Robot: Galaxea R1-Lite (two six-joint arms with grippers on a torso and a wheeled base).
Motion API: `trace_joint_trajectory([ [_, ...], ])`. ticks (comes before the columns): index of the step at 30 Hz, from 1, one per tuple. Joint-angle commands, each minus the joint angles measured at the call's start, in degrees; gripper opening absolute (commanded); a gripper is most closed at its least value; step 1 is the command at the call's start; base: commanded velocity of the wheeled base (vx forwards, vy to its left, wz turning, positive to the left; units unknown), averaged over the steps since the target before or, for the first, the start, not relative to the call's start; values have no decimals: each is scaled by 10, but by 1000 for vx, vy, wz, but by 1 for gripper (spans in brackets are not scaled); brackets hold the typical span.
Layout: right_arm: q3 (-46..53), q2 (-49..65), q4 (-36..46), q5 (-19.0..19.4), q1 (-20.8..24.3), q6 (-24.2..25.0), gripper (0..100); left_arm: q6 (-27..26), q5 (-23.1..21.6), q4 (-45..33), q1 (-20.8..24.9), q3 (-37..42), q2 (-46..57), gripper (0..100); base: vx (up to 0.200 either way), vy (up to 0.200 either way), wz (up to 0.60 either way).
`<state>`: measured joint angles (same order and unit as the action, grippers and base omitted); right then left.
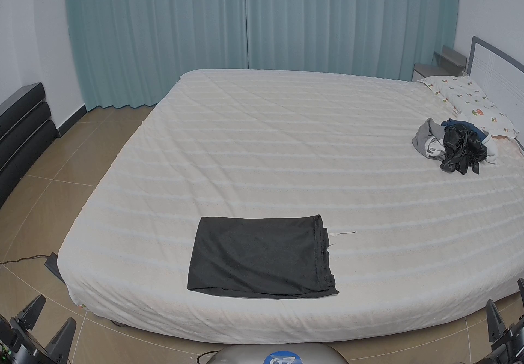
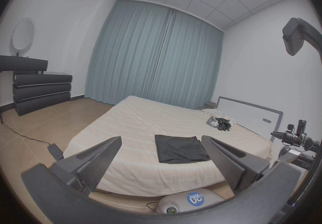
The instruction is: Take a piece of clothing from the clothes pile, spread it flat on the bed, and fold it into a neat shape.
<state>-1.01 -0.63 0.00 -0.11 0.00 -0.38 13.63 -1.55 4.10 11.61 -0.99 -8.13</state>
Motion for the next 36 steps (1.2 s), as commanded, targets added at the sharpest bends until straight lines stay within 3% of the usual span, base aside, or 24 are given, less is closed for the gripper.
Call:
trace_joint_trajectory([
  [1, 10, 5, 0, 2, 0, 0, 100, 3, 9, 2, -3, 8, -45, 100, 0, 0, 0],
  [5, 10, 5, 0, 1, 0, 2, 100, -3, 12, 2, -18, 8, -11, 100, 0, 0, 0],
  [12, 10, 5, 0, 1, 0, 1, 100, -26, -1, -1, -114, 8, 34, 100, 0, 0, 0],
  [16, 10, 5, 0, 1, 0, 2, 100, -56, -37, 0, -113, 9, 81, 100, 0, 0, 0],
  [24, 10, 5, -1, 2, 0, 2, 100, -88, -37, -2, -113, 9, 81, 100, 0, 0, 0],
  [32, 10, 5, 0, 2, 0, 3, 100, -87, -55, -6, -113, 8, 81, 100, 0, 0, 0],
  [36, 10, 5, 0, 2, 0, 3, 100, -99, -10, -8, -113, 9, 81, 100, 0, 0, 0],
])
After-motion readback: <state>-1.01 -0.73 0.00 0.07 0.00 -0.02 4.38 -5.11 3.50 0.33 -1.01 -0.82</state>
